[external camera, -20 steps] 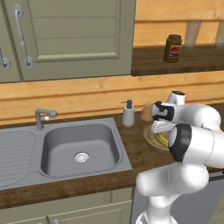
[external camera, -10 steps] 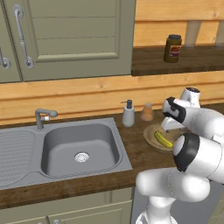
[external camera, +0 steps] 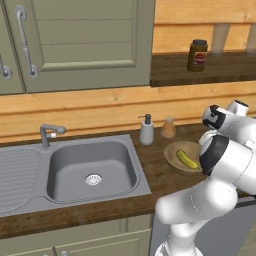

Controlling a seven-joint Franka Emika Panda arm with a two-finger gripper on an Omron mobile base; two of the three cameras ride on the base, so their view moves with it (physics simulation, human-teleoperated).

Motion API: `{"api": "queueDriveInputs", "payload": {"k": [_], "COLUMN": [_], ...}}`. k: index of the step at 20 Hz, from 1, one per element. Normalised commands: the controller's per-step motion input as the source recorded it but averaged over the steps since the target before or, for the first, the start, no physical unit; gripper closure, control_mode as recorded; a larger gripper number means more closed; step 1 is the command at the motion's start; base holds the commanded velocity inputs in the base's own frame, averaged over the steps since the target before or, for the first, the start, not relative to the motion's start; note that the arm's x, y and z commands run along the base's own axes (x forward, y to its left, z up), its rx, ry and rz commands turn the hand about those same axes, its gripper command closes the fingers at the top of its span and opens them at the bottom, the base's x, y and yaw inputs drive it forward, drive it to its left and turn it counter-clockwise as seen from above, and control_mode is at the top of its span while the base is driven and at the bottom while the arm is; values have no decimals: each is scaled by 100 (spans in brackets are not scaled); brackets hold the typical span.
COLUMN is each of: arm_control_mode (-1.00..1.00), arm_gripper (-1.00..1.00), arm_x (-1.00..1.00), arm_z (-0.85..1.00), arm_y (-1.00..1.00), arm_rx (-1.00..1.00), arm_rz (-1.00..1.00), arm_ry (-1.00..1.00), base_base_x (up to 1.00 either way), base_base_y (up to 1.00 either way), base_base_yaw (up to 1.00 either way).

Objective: Pick the cucumber from the sink and place it in the bowl. Then pick the bowl and place it in the microwave. Then close the microwave door and press the start button.

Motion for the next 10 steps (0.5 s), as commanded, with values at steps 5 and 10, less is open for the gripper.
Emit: {"api": "queueDriveInputs", "payload": {"k": [5,10], "arm_control_mode": [-100,-100], "arm_gripper": [-100,-100], "arm_x": [15,19], "arm_z": [-14,-42], "arm_y": [-16,0], "arm_rx": [3,0], "arm_rz": [0,0], "arm_ry": [5,0], "base_base_x": [0,0], "base_base_y": [0,0], "base_base_yaw": [0,0]}}
